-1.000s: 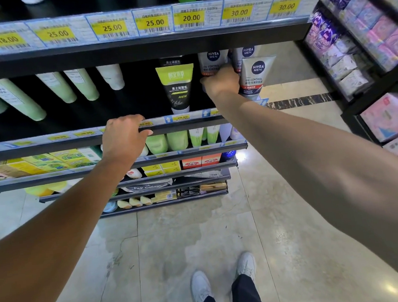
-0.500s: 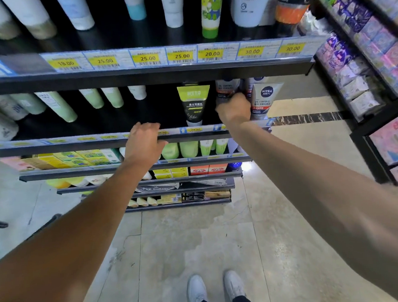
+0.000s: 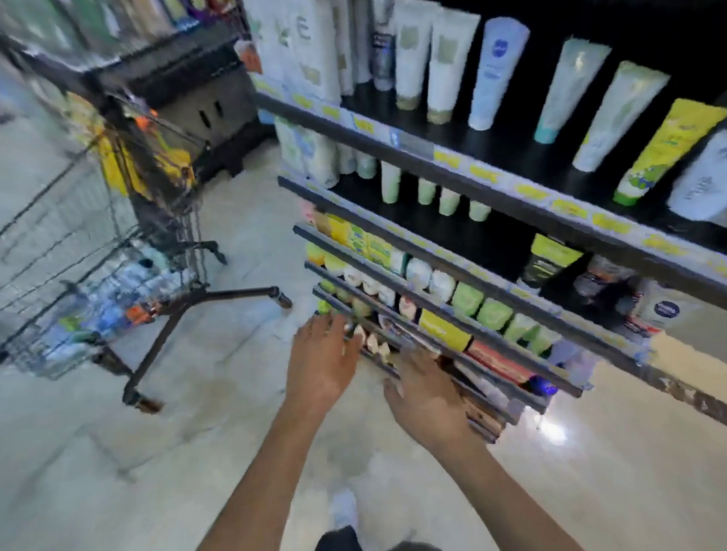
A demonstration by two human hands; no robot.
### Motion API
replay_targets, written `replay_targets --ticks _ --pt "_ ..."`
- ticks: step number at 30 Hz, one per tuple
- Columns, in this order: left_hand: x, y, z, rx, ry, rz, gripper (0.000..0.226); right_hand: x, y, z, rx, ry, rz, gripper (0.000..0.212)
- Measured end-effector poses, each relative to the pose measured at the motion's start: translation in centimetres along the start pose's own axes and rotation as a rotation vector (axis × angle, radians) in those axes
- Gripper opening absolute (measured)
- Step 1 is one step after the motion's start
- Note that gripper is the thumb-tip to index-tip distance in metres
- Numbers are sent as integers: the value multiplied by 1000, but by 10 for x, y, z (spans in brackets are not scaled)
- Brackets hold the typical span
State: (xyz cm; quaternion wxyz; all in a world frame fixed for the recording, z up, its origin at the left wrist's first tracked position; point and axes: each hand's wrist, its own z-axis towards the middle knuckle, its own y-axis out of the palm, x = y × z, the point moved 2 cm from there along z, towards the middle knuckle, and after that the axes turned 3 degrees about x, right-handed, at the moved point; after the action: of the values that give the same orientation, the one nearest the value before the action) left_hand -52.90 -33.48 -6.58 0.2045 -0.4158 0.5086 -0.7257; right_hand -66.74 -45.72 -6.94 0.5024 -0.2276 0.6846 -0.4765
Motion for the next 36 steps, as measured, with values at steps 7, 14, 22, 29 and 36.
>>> replay_targets --ticks 7,14,22,29,36 --pt "-118 -62 -119 267 -371 10 44 -138 51 36 -161 -450 -87 45" --pt "-217 -107 -180 337 -641 44 47 -263 88 88 -219 -645 -78 47" --pt "-309 -138 -152 347 -692 83 37 -319 134 135 -281 -622 -98 46" --pt "-394 -166 -70 329 -701 96 33 -343 166 198 -282 -577 -80 41" --pt "-484 -189 14 301 -760 86 44 -407 211 306 -381 -553 -53 46"
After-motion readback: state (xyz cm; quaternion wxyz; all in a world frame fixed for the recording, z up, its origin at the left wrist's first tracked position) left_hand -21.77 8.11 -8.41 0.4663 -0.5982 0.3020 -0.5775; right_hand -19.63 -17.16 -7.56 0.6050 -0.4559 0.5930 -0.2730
